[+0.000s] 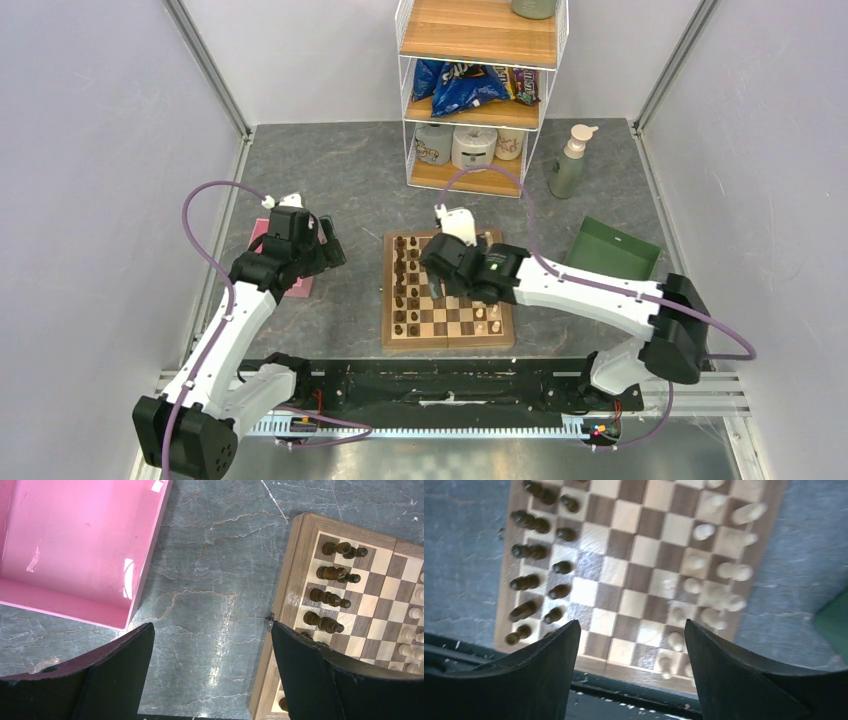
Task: Set up the chess pieces on the board
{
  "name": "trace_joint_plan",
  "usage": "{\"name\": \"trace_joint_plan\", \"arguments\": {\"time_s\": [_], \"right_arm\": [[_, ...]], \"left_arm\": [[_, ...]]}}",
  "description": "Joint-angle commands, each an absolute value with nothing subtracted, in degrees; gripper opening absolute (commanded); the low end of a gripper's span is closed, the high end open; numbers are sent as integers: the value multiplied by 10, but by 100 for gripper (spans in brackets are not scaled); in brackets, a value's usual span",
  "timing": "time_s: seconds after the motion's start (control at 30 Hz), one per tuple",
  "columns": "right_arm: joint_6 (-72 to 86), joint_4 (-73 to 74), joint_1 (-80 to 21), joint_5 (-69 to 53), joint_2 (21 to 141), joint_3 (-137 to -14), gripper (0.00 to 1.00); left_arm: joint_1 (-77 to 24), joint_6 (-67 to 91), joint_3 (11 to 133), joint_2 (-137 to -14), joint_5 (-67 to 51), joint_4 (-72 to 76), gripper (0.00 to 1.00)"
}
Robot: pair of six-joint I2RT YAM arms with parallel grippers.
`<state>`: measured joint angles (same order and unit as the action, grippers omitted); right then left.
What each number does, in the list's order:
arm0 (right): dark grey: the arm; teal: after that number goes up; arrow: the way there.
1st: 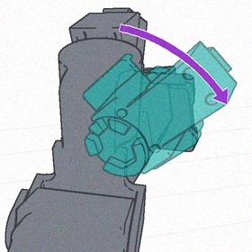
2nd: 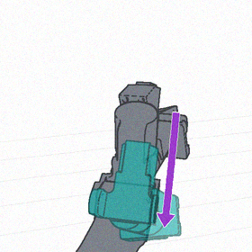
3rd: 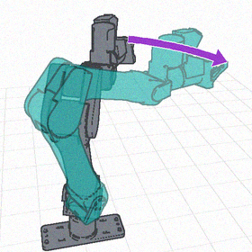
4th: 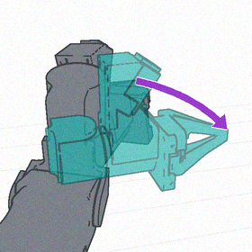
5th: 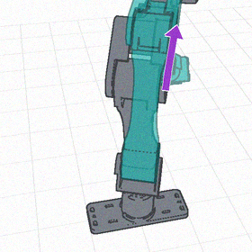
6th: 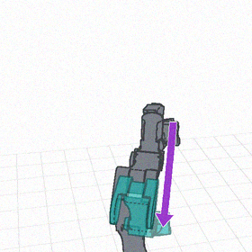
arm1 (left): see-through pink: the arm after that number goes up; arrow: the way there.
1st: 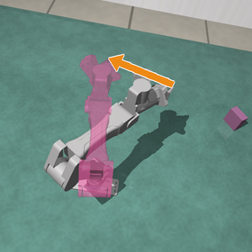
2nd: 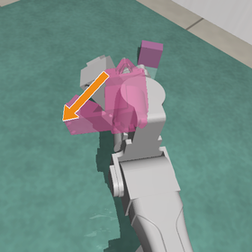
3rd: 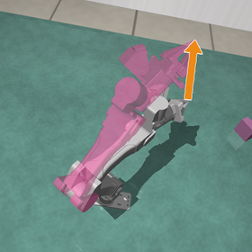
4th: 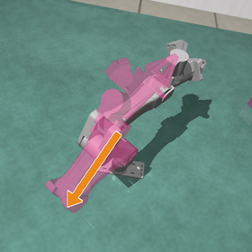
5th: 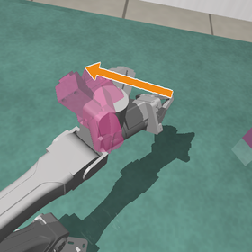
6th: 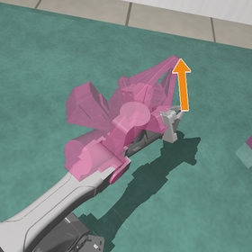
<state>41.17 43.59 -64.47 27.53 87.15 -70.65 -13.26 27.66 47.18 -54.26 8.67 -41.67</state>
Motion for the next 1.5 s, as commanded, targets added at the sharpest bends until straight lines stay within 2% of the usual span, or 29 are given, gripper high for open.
{"name": "trace_joint_plan", "arguments": {"time_s": [0.0, 0.07, 0.13, 0.3, 0.4, 0.53, 0.67, 0.73, 0.83, 0.93, 1.03, 1.23, 1.33, 1.47], "right_arm": [[426, 448, -596, 344, 801, -679, 88], [426, 471, -548, 343, 772, -673, 90], [420, 485, -507, 358, 742, -665, 96], [418, 487, -379, 354, 667, -646, 97], [399, 466, -298, 282, 646, -654, 97], [356, 467, -215, 169, 678, -715, 97], [406, 572, -199, 155, 707, -754, 97], [443, 550, -200, 135, 661, -675, 97], [394, 457, -199, 149, 550, -551, 97], [346, 484, -189, 242, 495, -564, 97], [299, 500, -184, 249, 476, -593, 97], [287, 500, -177, 242, 539, -655, 97], [312, 497, -175, 192, 571, -656, 97], [340, 481, -175, 171, 583, -636, 97]], "left_arm": [[-131, 272, 473, -533, 98, -410, 94], [-131, 273, 475, -538, 99, -410, 94], [-131, 274, 483, -547, 100, -408, 95], [-131, 276, 486, -572, 74, -410, 95], [-131, 278, 487, -570, 75, -409, 95], [-131, 279, 483, -562, 70, -401, 95], [-131, 282, 483, -556, 64, -396, 96], [-131, 281, 483, -550, 63, -396, 96], [-131, 280, 481, -537, 63, -396, 96], [-131, 278, 476, -526, 78, -401, 96], [-131, 280, 477, -517, 104, -403, 96], [-131, 280, 475, -465, 148, -402, 96], [-131, 276, 472, -429, 150, -381, 97], [-131, 268, 550, -430, 130, -382, 97]]}}
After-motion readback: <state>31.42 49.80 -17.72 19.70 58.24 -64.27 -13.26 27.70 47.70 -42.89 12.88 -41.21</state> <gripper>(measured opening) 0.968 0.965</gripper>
